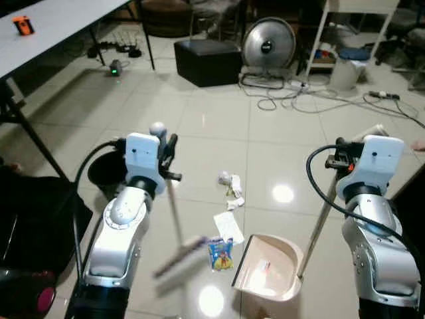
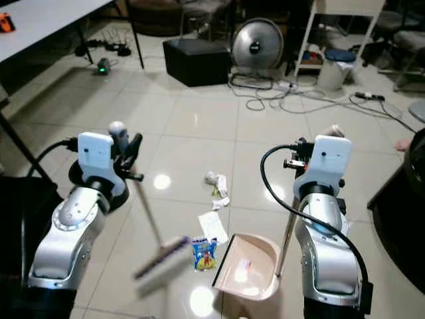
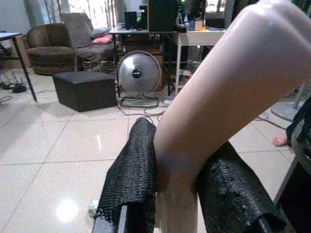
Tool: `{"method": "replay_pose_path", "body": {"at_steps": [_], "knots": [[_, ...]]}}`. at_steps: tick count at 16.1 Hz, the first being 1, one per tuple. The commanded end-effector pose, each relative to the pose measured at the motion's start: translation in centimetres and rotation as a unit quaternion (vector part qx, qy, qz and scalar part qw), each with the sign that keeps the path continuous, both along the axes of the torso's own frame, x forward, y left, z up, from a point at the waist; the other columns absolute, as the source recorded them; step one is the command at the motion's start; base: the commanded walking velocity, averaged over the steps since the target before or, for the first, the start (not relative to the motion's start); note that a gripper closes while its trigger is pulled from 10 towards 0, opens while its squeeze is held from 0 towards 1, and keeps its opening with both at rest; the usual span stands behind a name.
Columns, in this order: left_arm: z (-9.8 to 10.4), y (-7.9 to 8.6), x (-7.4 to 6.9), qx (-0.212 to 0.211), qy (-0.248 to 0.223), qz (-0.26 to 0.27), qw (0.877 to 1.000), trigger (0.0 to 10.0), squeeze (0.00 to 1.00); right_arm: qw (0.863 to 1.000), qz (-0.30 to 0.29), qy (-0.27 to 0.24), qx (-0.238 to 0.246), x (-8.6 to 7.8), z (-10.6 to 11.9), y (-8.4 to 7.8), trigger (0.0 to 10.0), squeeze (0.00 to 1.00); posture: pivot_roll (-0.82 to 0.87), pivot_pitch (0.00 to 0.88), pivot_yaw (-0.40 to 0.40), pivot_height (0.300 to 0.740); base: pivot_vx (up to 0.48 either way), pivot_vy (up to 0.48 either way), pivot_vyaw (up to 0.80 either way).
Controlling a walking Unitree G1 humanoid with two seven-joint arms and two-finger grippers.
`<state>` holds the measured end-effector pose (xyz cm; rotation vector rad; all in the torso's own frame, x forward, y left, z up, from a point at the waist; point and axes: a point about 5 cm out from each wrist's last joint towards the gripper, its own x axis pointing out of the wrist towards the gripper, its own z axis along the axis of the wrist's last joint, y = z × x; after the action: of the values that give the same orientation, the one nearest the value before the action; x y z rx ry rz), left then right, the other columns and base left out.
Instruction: Sweep floor
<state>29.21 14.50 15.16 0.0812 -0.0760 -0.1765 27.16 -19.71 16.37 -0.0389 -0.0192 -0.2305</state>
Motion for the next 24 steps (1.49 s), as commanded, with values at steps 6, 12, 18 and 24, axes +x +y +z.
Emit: {"method": "replay_pose_path", "body": {"at_steps": [6, 12, 18, 24], "knots": [[1.35, -0.17, 0.15, 0.012, -0.042, 0.003, 0.999, 10.0, 0.0, 0.998, -0.033, -0.01, -0.05, 0.11, -0.02, -0.38, 10.0, 0.0, -0.07, 0.0, 0.024, 0.74, 0.173, 0.0, -0.27], [1.8, 0.02, 0.45, 0.02, -0.047, 0.004, 0.999, 10.0, 0.0, 1.0, 0.001, -0.022, -0.008, -0.4, 0.06, -0.06, 10.0, 0.0, -0.07, 0.011, 0.038, 0.74, 0.281, 0.0, 0.0], [1.99, -0.21, 0.57, 0.017, -0.048, -0.002, 0.999, 10.0, 0.0, 1.0, 0.0, -0.022, 0.003, -0.4, -0.04, 0.14, 10.0, 0.0, -0.06, 0.009, 0.047, 0.74, 0.344, 0.0, -0.47], [2.04, -0.04, 0.67, 0.022, -0.048, -0.003, 0.999, 10.0, 0.0, 1.0, 0.008, -0.021, 0.003, -0.38, -0.13, 0.46, 10.0, 0.0, -0.05, 0.013, 0.047, 0.74, 0.349, 0.0, 0.0]]}}
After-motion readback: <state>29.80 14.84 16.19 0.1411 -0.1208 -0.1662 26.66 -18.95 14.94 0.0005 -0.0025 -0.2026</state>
